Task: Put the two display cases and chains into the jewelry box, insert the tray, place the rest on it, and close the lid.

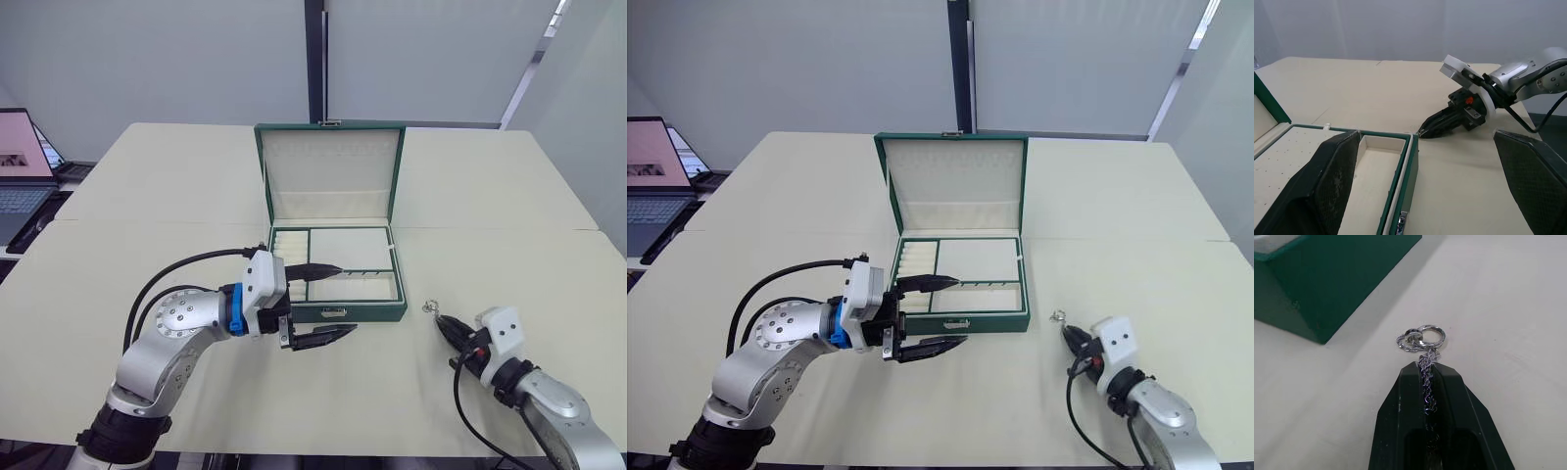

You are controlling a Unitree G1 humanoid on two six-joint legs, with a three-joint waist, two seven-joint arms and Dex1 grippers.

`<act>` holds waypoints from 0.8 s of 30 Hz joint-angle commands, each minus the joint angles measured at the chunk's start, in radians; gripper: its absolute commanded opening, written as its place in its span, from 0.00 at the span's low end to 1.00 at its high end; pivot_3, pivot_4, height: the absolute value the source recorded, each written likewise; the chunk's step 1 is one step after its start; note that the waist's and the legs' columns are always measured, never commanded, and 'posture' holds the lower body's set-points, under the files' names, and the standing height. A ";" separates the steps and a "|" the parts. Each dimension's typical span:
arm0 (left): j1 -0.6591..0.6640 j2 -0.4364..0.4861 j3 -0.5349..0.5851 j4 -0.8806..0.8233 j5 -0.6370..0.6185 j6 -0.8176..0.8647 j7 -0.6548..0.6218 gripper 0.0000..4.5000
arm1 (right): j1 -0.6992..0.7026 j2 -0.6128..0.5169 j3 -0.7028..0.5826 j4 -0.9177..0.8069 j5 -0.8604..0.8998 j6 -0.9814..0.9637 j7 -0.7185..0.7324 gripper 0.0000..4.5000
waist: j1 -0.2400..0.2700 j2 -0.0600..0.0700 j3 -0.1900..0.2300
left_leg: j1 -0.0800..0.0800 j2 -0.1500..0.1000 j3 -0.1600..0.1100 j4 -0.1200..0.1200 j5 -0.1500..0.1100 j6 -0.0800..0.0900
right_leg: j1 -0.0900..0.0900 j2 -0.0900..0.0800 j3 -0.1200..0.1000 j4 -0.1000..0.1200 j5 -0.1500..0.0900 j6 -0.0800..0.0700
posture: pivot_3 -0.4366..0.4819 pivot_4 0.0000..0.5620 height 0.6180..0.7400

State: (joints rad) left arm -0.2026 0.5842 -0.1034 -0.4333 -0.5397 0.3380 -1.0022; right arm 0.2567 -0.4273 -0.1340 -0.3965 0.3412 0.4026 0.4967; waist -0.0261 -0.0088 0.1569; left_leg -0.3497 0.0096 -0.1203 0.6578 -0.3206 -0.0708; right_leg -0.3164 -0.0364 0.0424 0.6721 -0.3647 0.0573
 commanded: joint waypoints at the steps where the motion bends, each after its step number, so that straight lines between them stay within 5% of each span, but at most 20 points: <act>1: -0.016 -0.009 0.003 -0.011 -0.002 -0.014 0.002 1.00 | -0.039 -0.019 -0.090 -0.052 0.109 0.042 0.024 0.01 | 0.000 0.004 0.003 | -0.002 0.000 0.000 0.000 0.000 0.000 | -0.002 0.000 0.000 0.000 0.000 0.000 | 0.48 0.27 1.00; 10: 0.002 -0.034 0.009 -0.023 -0.008 -0.010 0.025 1.00 | -0.246 -0.114 -0.217 -0.174 0.423 0.236 0.028 0.00 | -0.004 0.010 0.011 | -0.005 0.000 -0.001 0.001 0.001 -0.001 | -0.004 0.000 -0.001 0.000 0.000 0.000 | 0.48 0.27 1.00; 24: 0.123 -0.057 0.060 -0.104 -0.018 -0.012 0.142 1.00 | -0.588 -0.268 -0.202 -0.147 0.702 0.388 0.066 0.00 | -0.004 0.010 0.011 | -0.011 0.000 -0.001 0.003 0.001 -0.001 | -0.007 0.000 -0.002 0.000 0.000 0.000 | 0.48 0.27 1.00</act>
State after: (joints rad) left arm -0.0937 0.5366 -0.0716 -0.4881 -0.5434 0.3378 -0.8839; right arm -0.3045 -0.6800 -0.3288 -0.5352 1.0028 0.7878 0.5458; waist -0.0304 0.0008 0.1679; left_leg -0.3616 0.0100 -0.1214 0.6604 -0.3197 -0.0721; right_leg -0.3246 -0.0363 0.0407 0.6721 -0.3646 0.0573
